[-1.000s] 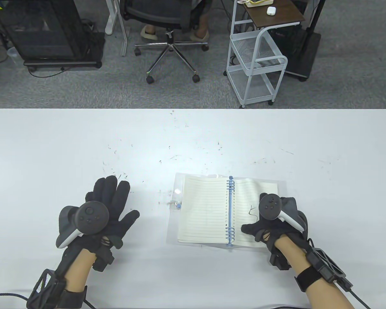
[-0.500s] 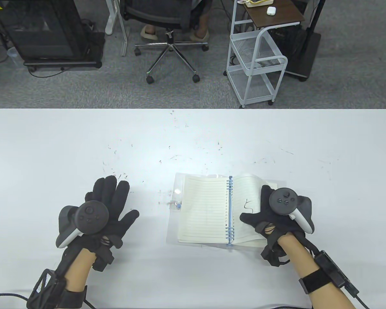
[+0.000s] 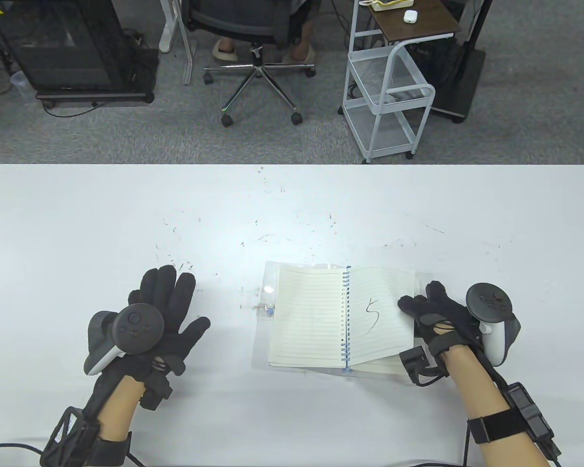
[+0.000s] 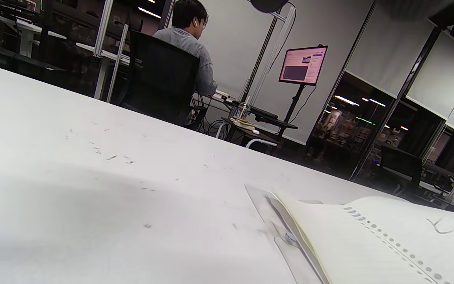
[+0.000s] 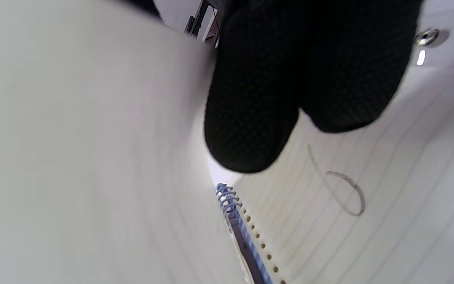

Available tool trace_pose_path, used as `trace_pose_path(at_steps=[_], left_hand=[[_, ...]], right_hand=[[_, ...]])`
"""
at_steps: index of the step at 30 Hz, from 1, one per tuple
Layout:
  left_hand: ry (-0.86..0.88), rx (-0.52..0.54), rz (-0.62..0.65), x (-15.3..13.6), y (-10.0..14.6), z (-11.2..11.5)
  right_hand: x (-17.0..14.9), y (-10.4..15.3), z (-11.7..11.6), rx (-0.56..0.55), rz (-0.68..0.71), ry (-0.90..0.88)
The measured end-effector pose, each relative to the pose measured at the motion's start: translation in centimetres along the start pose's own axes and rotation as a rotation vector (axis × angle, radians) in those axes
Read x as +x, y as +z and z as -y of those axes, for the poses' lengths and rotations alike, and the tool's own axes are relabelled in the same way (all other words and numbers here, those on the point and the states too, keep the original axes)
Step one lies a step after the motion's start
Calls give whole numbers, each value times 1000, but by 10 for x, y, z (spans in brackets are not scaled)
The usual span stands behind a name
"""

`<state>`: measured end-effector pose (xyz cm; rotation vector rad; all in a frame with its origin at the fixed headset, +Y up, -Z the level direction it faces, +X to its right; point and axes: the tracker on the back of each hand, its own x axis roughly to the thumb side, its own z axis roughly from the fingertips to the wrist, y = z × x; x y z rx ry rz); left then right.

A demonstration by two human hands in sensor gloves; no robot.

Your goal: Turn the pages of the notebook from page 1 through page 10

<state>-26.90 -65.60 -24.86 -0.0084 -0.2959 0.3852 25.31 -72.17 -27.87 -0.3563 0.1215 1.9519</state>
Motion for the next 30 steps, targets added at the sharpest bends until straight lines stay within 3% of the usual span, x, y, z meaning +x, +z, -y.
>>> trace_pose_path(at_steps=[6, 15, 30], left_hand=[[6, 10, 4, -1, 0, -1], [10, 16, 8, -2, 0, -2], [16, 26, 22, -3, 1, -3]], right_hand=[[16, -1, -15, -37, 59, 25], [48, -2, -50, 17, 134, 94], [78, -17, -141, 123, 221, 377]])
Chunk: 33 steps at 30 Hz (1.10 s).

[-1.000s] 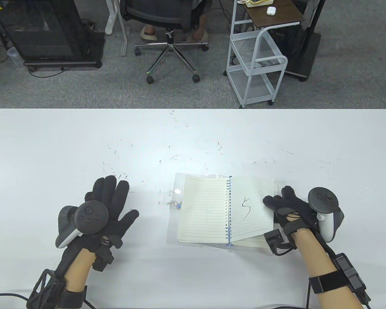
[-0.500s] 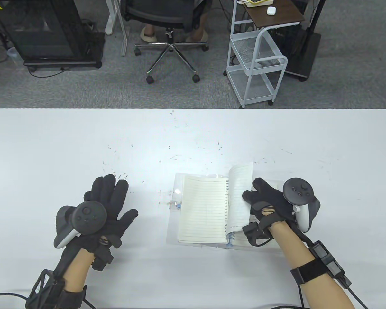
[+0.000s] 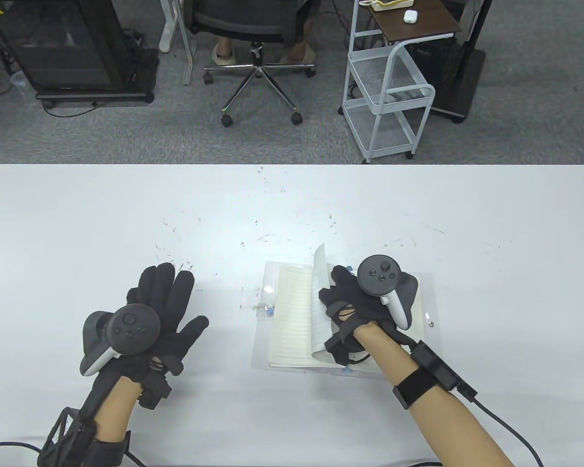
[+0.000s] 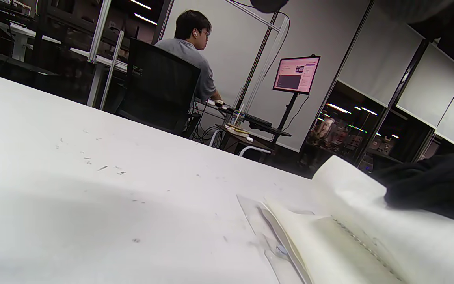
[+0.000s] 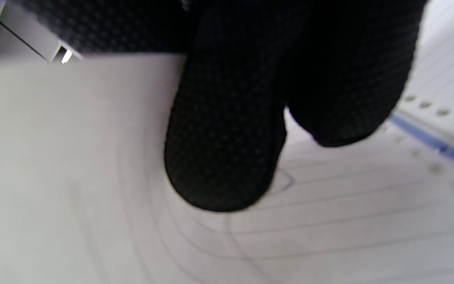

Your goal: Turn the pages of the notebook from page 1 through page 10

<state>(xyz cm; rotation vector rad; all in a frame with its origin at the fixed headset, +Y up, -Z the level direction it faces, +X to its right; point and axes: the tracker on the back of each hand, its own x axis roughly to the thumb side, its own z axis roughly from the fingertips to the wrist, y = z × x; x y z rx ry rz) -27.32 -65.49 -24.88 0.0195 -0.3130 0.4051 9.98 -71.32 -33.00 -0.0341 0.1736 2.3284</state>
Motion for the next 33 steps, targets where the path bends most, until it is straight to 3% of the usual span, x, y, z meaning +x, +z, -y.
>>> trace_pose_path(at_steps=[9, 22, 28, 33], left_hand=[[0, 0, 4, 0, 0, 0], [-3, -6, 3, 0, 0, 0], [-5, -8, 2, 0, 0, 0], [-4, -7, -2, -1, 0, 0]], right_hand=[[4, -17, -35, 62, -34, 138], [5, -18, -58, 147, -20, 144], [3, -14, -53, 166, -5, 107], [2, -2, -23, 126, 29, 36]])
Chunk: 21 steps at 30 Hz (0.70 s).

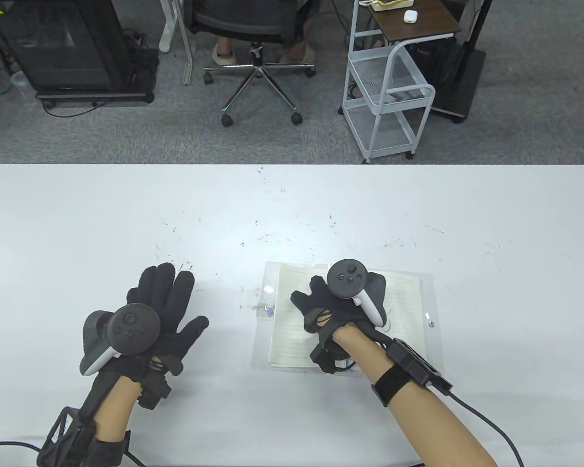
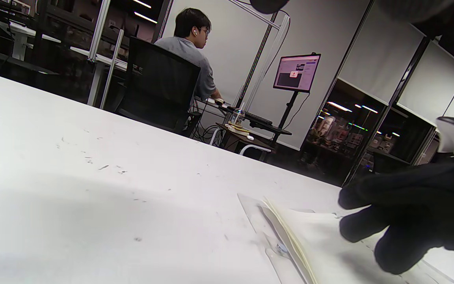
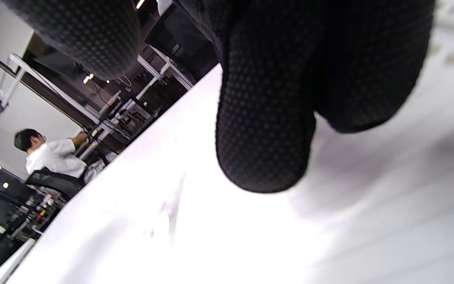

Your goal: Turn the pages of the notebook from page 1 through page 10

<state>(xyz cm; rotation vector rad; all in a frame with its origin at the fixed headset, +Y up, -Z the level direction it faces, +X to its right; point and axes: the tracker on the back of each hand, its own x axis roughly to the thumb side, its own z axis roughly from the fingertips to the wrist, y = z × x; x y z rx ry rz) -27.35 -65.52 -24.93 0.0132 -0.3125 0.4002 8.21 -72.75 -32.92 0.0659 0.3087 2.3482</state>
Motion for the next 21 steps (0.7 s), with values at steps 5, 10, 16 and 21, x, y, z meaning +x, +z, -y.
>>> trace_pose_path(at_steps=[5, 10, 16, 21], left_hand=[[-3, -1, -4, 0, 0, 0], [-10, -7, -2, 2, 0, 2], [-13, -16, -6, 2, -1, 4], [-11, -17, -14, 1, -1, 4]], right_hand=[[-17, 24, 45, -93, 39, -17], [-56, 44, 78, -175, 24, 117], [-101, 50, 80, -187, 36, 265], [-121, 47, 67, -47, -32, 394]])
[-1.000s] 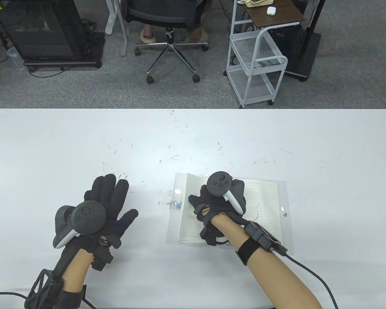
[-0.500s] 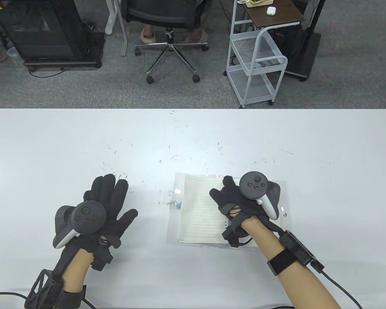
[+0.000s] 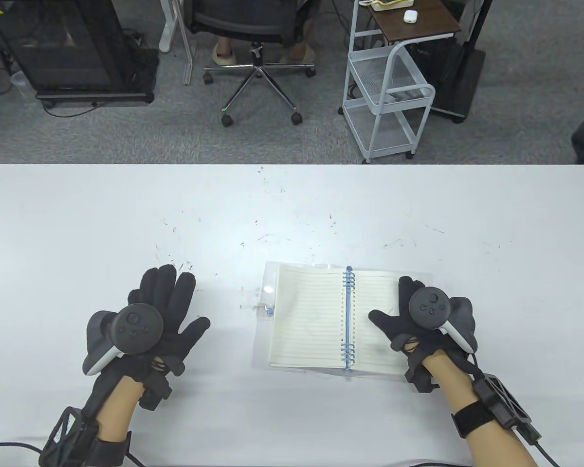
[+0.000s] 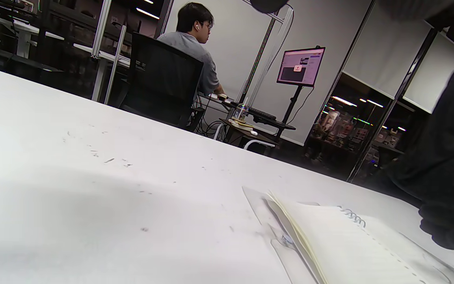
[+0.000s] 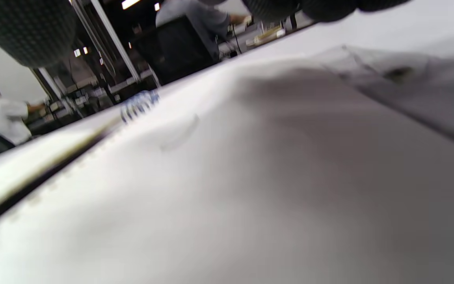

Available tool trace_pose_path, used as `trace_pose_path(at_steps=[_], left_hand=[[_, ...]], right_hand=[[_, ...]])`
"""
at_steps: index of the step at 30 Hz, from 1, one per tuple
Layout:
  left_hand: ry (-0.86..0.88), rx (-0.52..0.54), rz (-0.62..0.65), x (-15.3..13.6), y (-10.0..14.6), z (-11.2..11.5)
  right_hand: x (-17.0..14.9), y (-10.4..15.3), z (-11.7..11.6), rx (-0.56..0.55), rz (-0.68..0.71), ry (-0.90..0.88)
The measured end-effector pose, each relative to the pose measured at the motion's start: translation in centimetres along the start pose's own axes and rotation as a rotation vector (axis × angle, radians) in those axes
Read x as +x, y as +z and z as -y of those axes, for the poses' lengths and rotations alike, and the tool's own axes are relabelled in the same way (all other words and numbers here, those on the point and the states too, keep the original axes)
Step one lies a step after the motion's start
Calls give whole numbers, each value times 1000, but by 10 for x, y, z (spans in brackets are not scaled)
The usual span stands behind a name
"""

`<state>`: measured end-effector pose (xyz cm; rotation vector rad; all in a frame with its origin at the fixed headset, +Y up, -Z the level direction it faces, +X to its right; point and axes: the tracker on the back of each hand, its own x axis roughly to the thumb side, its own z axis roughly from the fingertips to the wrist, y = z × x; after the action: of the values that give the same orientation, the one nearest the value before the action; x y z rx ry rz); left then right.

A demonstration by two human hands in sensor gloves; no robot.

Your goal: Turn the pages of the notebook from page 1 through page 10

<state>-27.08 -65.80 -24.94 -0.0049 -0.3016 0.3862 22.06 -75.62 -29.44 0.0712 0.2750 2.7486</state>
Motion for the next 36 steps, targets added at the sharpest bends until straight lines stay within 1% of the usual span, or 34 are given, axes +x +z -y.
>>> trace_pose_path(at_steps=[1, 2, 7, 11, 12, 13, 14, 19, 22, 26, 30, 32, 36], left_hand=[[1, 0, -1, 0, 0, 0], [2, 0, -1, 0, 0, 0], [0, 0, -1, 0, 0, 0], [-2, -3, -2, 0, 0, 0], [-2, -3, -2, 0, 0, 0], [-2, -3, -2, 0, 0, 0], [-2, -3, -2, 0, 0, 0], [-5, -7, -2, 1, 0, 1], [-4, -11, -3, 1, 0, 1], [-3, -6, 0, 1, 0, 1], [-1, -3, 1, 1, 0, 1], [-1, -1, 2, 1, 0, 0], [0, 2, 3, 1, 0, 0]], right_hand=[[-1, 0, -4, 43, -9, 23], [-1, -1, -7, 61, -10, 33], [-4, -5, -21, 221, -77, 112], [-7, -6, -30, 279, -102, 143], [-7, -5, -30, 278, -109, 134], [-6, -5, -29, 247, -111, 109], [-5, -5, -29, 240, -115, 101], [6, 0, -29, 212, -112, 146], [16, 2, -29, 184, -81, 167], [28, 5, -27, 111, -29, 194], [31, 6, -26, 107, -5, 132], [32, 8, -23, 78, 11, 102], [36, 13, -9, 22, 46, 28]])
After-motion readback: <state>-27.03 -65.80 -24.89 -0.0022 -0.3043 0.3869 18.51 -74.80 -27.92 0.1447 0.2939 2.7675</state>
